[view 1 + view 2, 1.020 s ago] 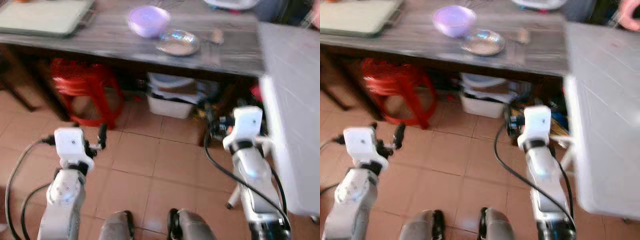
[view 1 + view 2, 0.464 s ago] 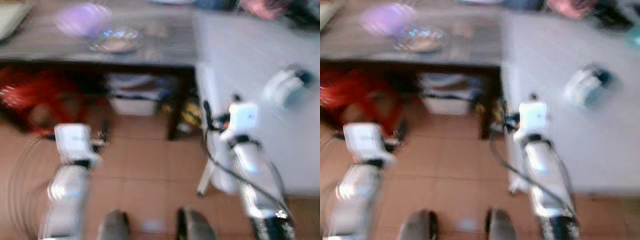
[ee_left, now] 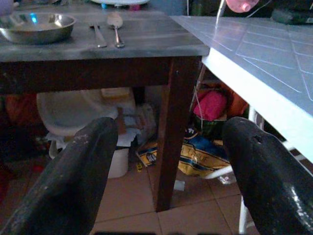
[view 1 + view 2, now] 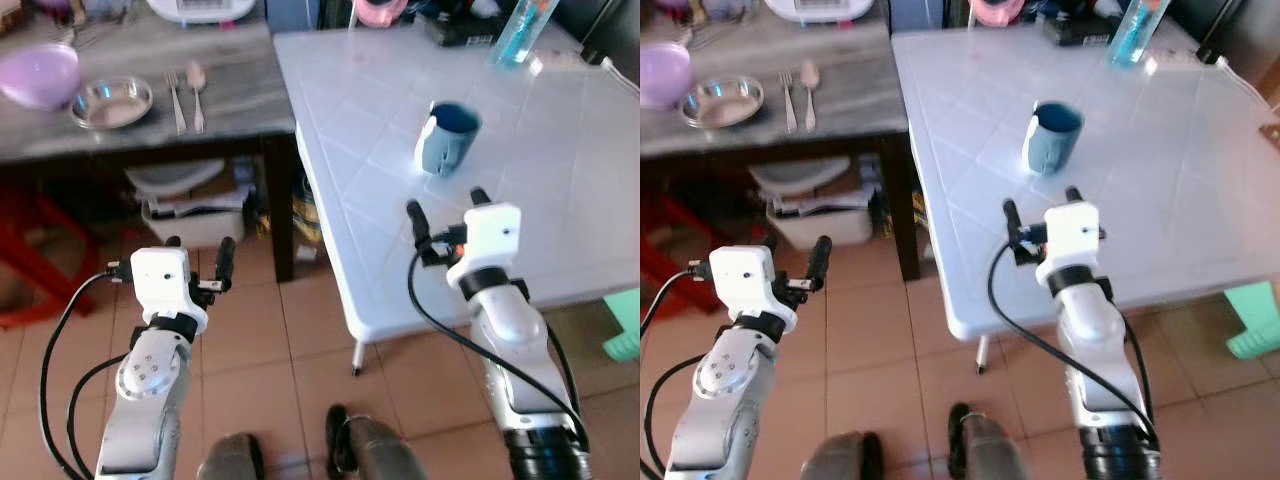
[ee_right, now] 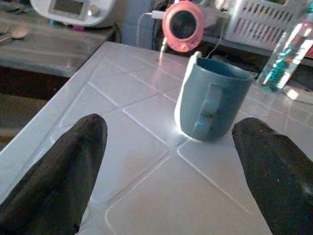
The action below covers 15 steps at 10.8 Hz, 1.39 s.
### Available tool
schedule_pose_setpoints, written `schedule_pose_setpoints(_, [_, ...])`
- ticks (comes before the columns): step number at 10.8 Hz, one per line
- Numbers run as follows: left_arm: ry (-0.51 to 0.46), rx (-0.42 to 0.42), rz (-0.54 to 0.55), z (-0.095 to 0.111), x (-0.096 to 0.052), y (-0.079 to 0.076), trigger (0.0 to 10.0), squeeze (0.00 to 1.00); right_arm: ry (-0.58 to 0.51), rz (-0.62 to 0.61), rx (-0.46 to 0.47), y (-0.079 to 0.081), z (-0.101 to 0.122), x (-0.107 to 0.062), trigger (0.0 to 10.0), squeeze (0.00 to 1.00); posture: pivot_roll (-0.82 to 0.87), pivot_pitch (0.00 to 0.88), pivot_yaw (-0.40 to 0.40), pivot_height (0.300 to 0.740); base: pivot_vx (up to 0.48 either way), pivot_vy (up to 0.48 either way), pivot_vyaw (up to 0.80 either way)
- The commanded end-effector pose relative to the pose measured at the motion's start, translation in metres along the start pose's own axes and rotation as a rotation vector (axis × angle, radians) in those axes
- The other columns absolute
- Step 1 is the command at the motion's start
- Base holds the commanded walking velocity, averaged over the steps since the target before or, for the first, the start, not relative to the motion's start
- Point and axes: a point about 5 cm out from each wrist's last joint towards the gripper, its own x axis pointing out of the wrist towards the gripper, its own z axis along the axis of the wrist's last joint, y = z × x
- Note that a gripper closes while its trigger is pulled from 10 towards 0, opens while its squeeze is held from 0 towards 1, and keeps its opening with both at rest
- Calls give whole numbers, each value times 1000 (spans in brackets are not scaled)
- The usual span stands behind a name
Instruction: Setting the table
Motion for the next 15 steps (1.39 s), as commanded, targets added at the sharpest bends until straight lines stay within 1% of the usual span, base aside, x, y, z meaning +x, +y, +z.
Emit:
schedule_pose_setpoints(1, [2, -4, -1, 0, -1, 0, 10000, 0, -2, 2, -9, -2, 0, 1, 10000, 0, -7, 180, -22, 740, 0, -469, 0])
schedule_pose_setpoints(4, [-3, -1, -2, 2, 1, -1, 10000, 0, -5, 12, -6, 2, 1, 3, 10000, 0, -4, 187, -16, 740, 0, -446, 0])
schedule_pose_setpoints(5, [-2, 1, 5, 2, 1, 0, 10000, 0, -9, 22, 0, 4, 1, 3, 10000, 0, -4, 186, -16, 740, 0, 0, 0])
schedule_pose_setpoints(6, [-6, 7, 12, 2, 2, 1, 10000, 0, -10, 24, 17, 5, 1, 2, 10000, 1000, -2, 186, -14, 740, 0, 0, 0])
schedule_pose_setpoints(8, [-11, 19, 23, 4, 4, 1, 10000, 0, -15, 22, 19, 8, 2, 4, 10000, 1000, -1, 198, -7, 740, 0, 0, 0])
schedule_pose_setpoints(9, [-13, 20, 18, 5, 4, 2, 10000, 0, -25, 24, 21, 9, 5, 8, 10000, 0, -3, 210, -3, 740, 0, 0, 0])
schedule_pose_setpoints(10, [-16, 17, 12, 5, 4, 1, 10000, 0, -34, 30, 13, 10, 6, 11, 10000, 0, -3, 210, -3, 740, 0, 0, 0])
schedule_pose_setpoints(11, [-22, 14, 5, 6, 5, 0, 10000, 0, -38, 51, -15, 11, 9, 14, 10000, 0, -2, 216, -3, 740, 0, 0, 0])
schedule_pose_setpoints(13, [-22, 11, 2, 6, 5, -1, 10000, 0, -46, 43, -11, 10, 10, 14, 10000, 0, -3, 225, -3, 740, 0, 0, 541])
schedule_pose_setpoints(15, [-22, 8, -3, 6, 4, -2, 10000, 0, -45, 35, 12, 10, 10, 14, 10000, 0, -7, 229, -3, 740, 141, 0, 0])
